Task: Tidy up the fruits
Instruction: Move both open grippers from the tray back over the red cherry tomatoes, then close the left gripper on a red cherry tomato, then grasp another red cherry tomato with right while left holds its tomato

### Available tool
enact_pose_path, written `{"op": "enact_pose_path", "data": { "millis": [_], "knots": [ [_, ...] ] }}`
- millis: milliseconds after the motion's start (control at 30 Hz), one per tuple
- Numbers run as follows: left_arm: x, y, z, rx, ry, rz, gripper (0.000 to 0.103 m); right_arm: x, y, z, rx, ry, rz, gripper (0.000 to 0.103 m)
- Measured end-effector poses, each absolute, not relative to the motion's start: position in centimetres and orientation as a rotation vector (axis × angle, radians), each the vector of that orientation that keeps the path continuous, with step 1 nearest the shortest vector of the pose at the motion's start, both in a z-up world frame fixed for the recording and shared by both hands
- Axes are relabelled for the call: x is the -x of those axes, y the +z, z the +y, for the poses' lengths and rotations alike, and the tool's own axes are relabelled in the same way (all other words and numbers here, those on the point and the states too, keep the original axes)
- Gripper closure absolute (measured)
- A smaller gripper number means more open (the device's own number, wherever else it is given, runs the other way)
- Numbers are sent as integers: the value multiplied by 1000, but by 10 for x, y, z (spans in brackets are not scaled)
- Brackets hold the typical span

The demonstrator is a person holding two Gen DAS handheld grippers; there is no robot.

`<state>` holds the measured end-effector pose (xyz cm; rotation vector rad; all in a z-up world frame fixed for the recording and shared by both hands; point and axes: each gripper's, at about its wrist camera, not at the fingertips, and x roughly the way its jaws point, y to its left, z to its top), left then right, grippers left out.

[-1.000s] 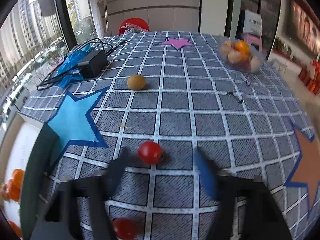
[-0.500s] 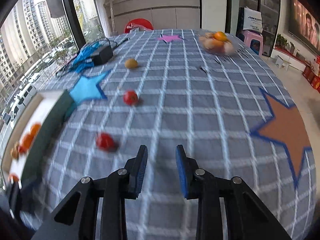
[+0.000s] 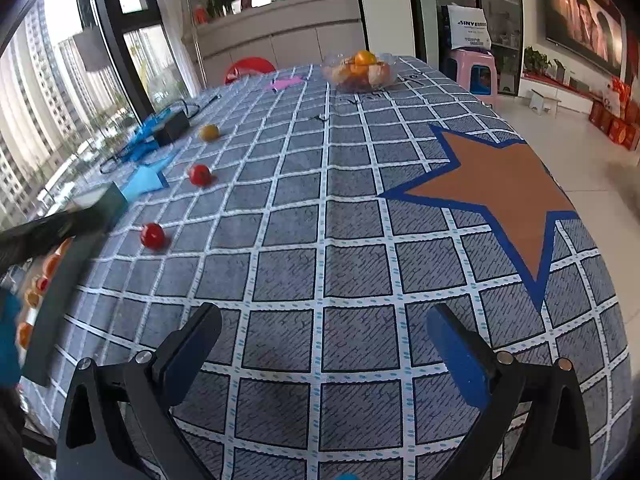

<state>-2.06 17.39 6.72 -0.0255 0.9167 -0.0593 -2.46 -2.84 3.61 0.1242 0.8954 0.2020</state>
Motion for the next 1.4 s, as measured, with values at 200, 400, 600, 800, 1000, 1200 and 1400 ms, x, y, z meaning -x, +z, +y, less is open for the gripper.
{"op": "enact_pose_path", "data": {
  "millis": [200, 400, 600, 800, 1000, 1200, 1400],
  "knots": [
    [-35, 54, 158, 77, -46, 980, 38, 27, 38, -37, -185, 230, 872, 0],
    [-66, 28, 147, 67, -12, 1043, 40, 27, 38, -39, -206, 249, 863, 0],
    [-82, 17, 147, 86, -1, 1065, 52, 29, 39, -38, -208, 261, 862, 0],
    [-83, 15, 142, 68, -12, 1049, 78, 29, 39, -39, -209, 261, 861, 0],
    [-47, 32, 157, 55, -20, 993, 78, 29, 39, -39, -215, 264, 860, 0],
    [45, 49, 185, 24, 13, 875, 78, 29, 39, -38, -214, 263, 860, 0],
    [107, 26, 196, -5, 58, 827, 78, 28, 38, -35, -184, 249, 872, 0]
  ]
}}
